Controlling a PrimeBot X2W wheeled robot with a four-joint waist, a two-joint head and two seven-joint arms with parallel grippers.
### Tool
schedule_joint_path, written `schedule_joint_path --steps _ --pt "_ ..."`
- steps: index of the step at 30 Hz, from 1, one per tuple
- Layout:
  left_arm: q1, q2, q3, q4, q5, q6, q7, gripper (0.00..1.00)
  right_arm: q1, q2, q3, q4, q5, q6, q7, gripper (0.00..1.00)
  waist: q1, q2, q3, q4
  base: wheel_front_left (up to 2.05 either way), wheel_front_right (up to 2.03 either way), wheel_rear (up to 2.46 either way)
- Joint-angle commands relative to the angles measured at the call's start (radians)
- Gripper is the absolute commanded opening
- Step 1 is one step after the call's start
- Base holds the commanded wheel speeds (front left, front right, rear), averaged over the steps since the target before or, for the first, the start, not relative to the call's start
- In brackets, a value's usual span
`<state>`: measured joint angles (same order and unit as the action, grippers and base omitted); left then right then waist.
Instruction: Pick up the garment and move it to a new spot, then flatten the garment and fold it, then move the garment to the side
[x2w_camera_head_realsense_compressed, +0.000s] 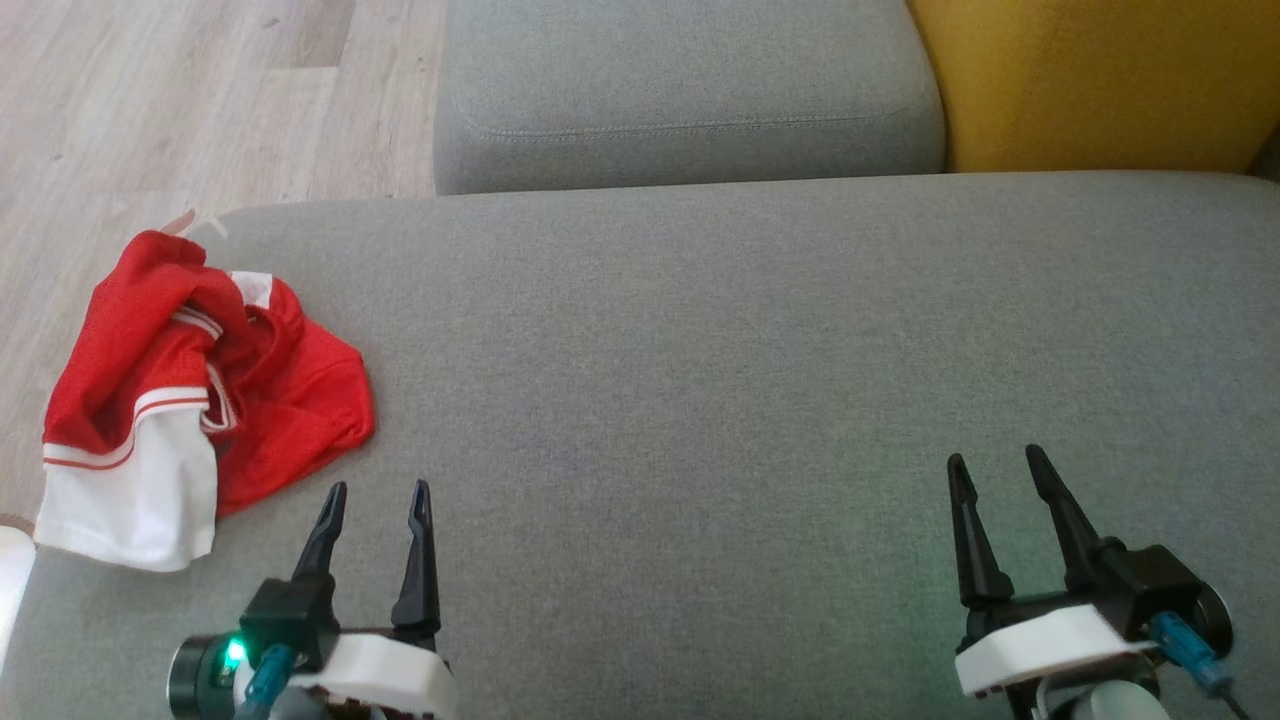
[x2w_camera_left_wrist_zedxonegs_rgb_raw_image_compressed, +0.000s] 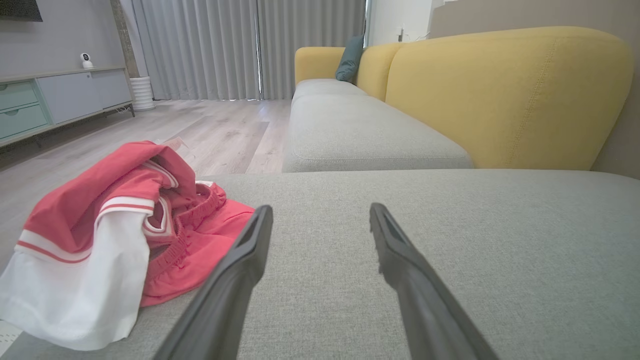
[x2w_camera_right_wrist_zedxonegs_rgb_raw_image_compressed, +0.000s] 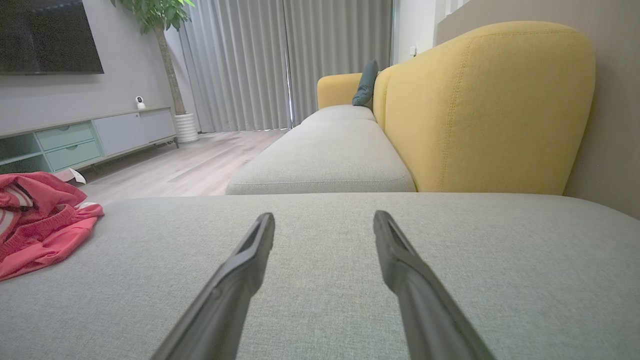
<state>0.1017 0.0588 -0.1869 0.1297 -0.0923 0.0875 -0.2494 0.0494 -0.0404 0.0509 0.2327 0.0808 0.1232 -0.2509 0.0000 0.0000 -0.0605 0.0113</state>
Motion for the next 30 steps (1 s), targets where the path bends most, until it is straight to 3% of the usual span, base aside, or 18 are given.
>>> schedule_joint_path --steps 1,21,30 --pt "-0.03 -0.003 0.033 -0.028 -0.007 -0.003 -0.012 1.0 -0.057 -0.01 0.017 -0.039 0.006 0.008 -0.011 1.0 0.0 0.0 0.0 0.0 0.0 0.0 0.0" --pt "-0.036 -0.007 0.034 -0.015 -0.008 -0.007 -0.012 1.0 -0.055 -0.01 0.016 -0.056 0.003 0.008 -0.011 1.0 0.0 0.0 0.003 0.006 0.0 0.0 0.0" --pt "-0.052 -0.008 0.03 -0.018 -0.004 -0.01 -0.012 1.0 -0.056 -0.01 0.019 -0.068 0.009 0.008 -0.011 1.0 0.0 0.0 0.003 0.084 0.0 0.0 0.0"
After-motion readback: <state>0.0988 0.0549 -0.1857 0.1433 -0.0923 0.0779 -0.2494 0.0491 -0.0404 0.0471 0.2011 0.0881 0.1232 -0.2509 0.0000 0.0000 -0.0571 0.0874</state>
